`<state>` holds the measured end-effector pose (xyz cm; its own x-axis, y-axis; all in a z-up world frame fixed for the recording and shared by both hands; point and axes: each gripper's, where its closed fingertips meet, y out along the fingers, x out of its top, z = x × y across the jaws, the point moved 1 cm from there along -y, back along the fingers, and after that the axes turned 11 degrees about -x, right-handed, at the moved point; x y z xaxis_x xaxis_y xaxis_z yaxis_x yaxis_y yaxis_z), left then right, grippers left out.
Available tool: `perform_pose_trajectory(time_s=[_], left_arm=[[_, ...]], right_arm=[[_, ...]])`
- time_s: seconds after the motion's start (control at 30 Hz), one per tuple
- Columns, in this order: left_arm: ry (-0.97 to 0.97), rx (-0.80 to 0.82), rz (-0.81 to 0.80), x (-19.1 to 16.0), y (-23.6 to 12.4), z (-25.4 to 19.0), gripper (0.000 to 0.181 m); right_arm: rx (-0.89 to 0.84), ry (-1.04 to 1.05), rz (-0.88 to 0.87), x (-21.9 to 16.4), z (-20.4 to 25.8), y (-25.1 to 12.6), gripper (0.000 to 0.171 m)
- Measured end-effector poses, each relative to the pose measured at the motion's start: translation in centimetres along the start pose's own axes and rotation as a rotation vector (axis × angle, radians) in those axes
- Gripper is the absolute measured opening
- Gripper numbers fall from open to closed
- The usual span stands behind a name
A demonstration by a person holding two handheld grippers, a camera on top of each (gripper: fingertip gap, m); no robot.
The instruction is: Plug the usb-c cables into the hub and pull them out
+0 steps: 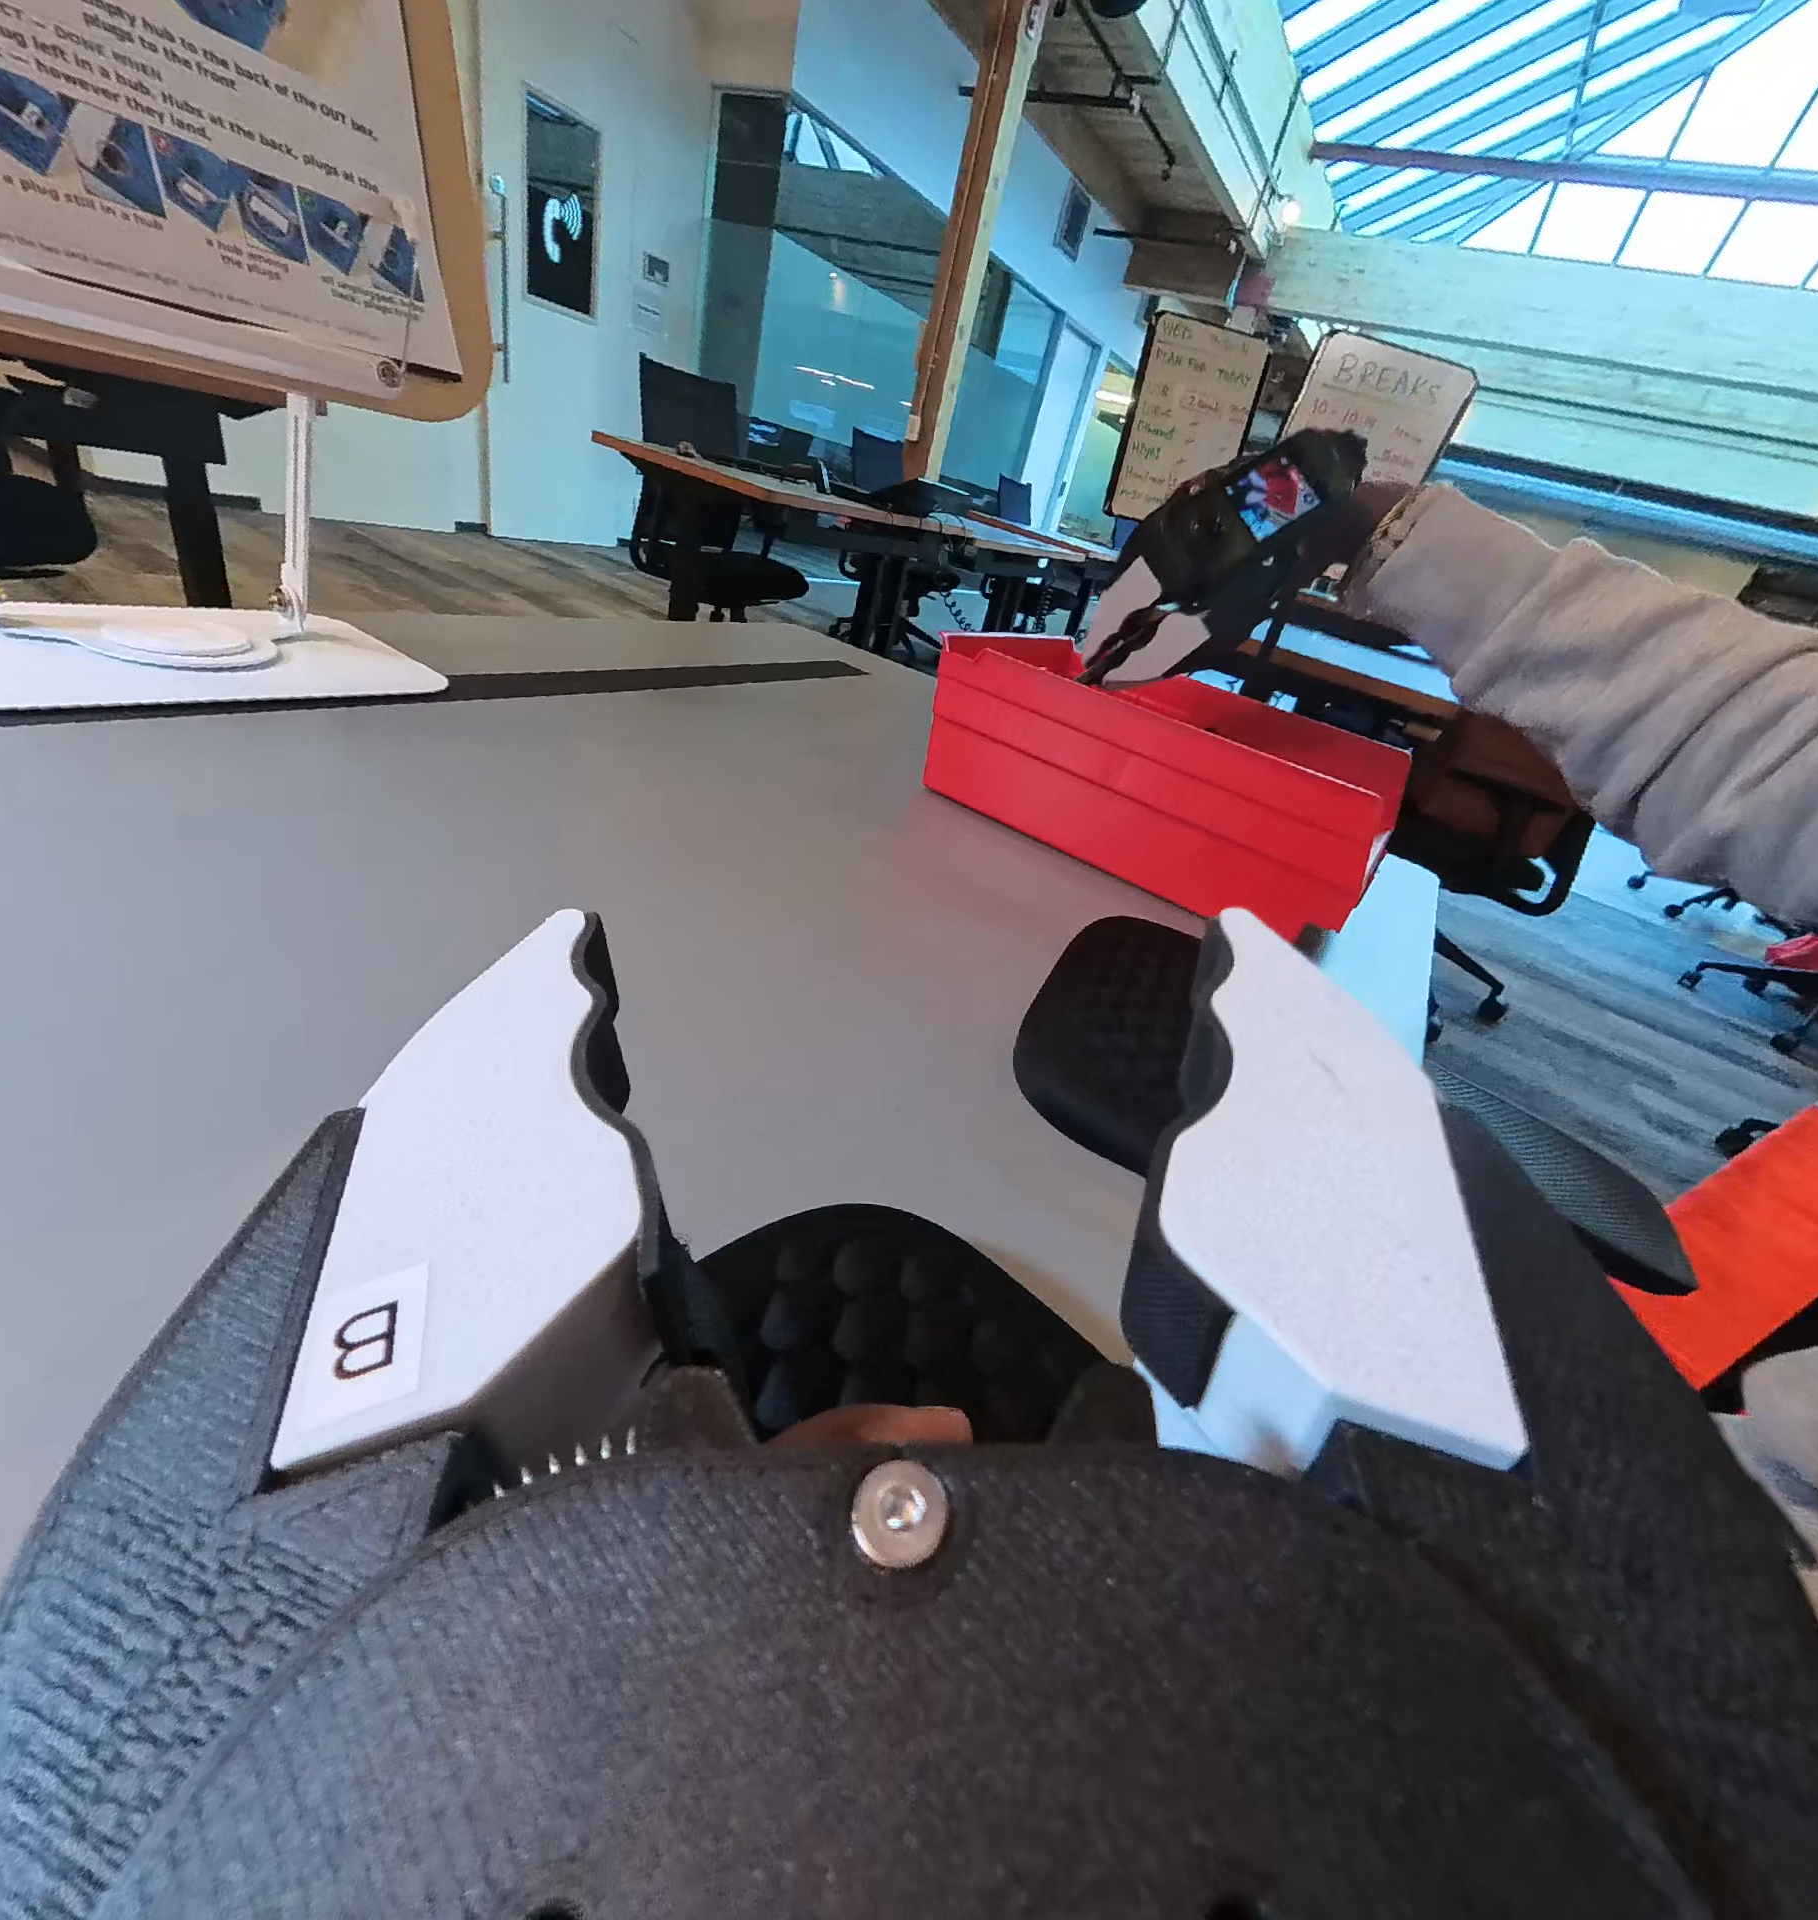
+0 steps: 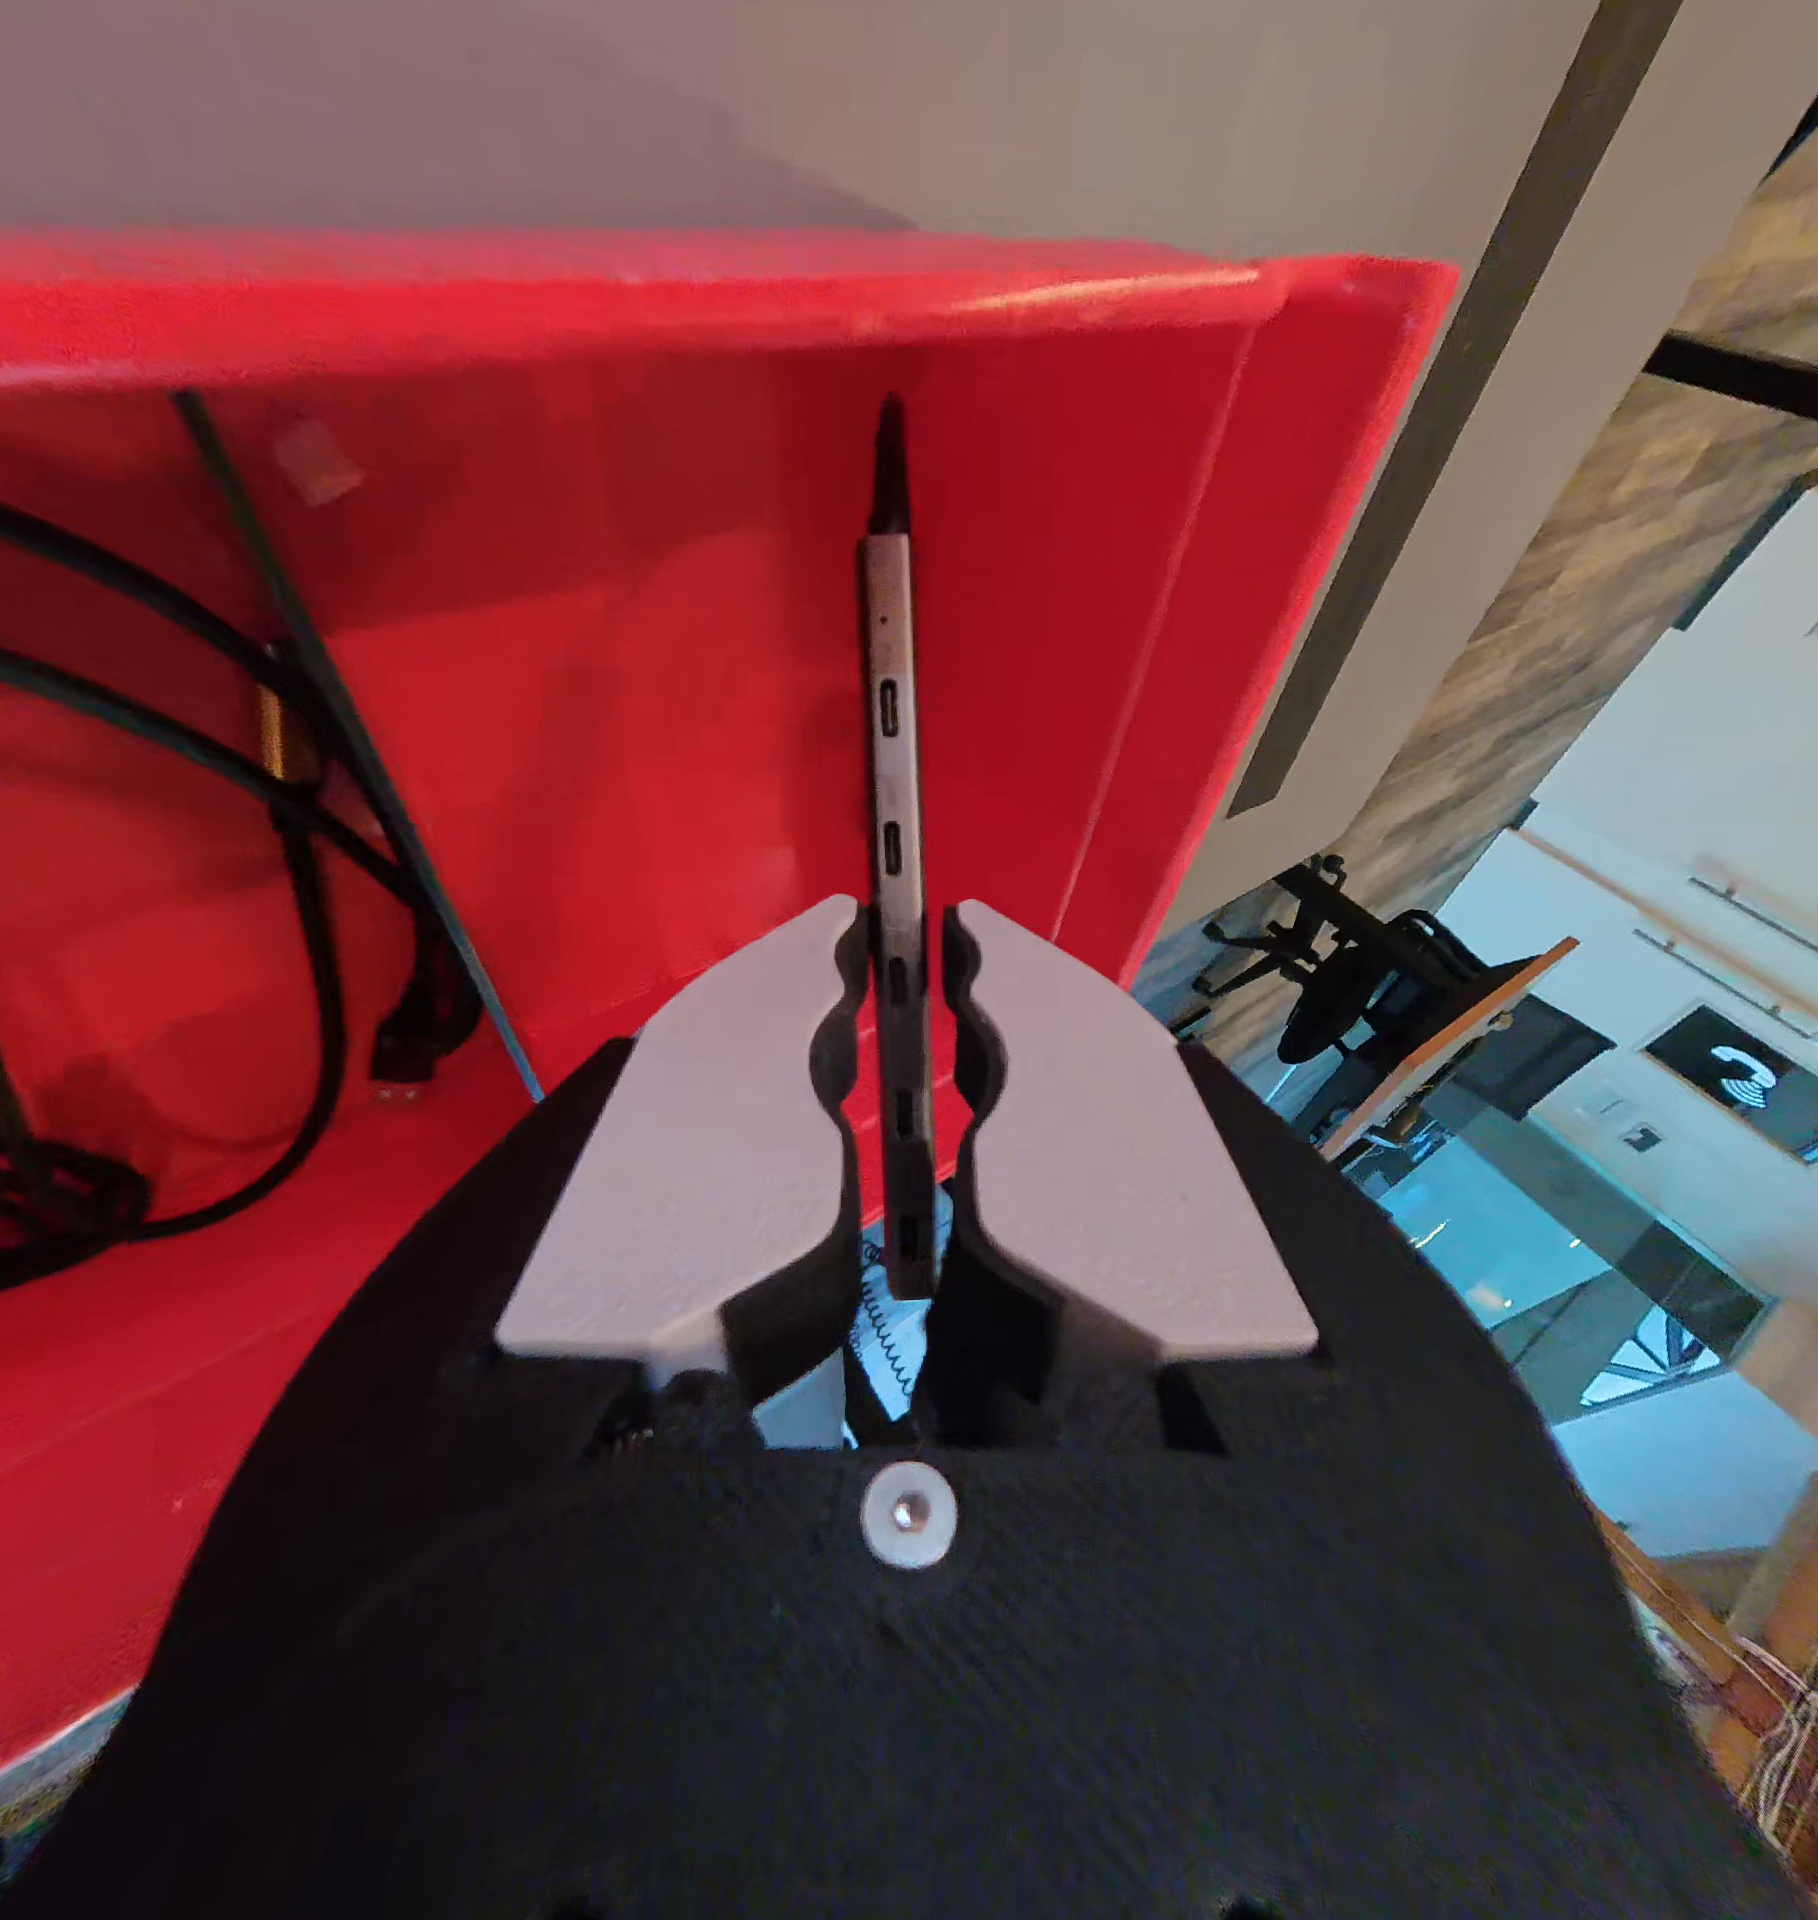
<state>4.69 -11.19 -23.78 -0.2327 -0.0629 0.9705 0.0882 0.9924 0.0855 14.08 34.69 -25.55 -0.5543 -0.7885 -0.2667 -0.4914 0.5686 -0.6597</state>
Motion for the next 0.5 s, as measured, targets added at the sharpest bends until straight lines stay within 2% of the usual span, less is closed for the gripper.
perform_pose_trajectory(time_s=[0.13, 0.27, 0.37, 0.5], left_arm=[[0.008, 0.003, 0.018, -0.19, 0.18, -0.03, 0.106], [0.008, 0.003, 0.027, -0.29, 0.26, -0.03, 0.106], [0.008, 0.003, 0.029, -0.32, 0.28, -0.02, 0.106], [0.005, 0.004, 0.031, -0.35, 0.31, 0.02, 0.106]], right_arm=[[0.005, 0.055, -0.033, 0.59, 0.17, -0.24, 0.024], [-0.005, 0.094, -0.026, 0.24, 0.2, -0.12, 0.044], [-0.01, 0.1, -0.024, 0.01, 0.42, -0.09, 0.049], [-0.038, 0.131, -0.018, -0.15, 0.12, -0.3, 0.068]])
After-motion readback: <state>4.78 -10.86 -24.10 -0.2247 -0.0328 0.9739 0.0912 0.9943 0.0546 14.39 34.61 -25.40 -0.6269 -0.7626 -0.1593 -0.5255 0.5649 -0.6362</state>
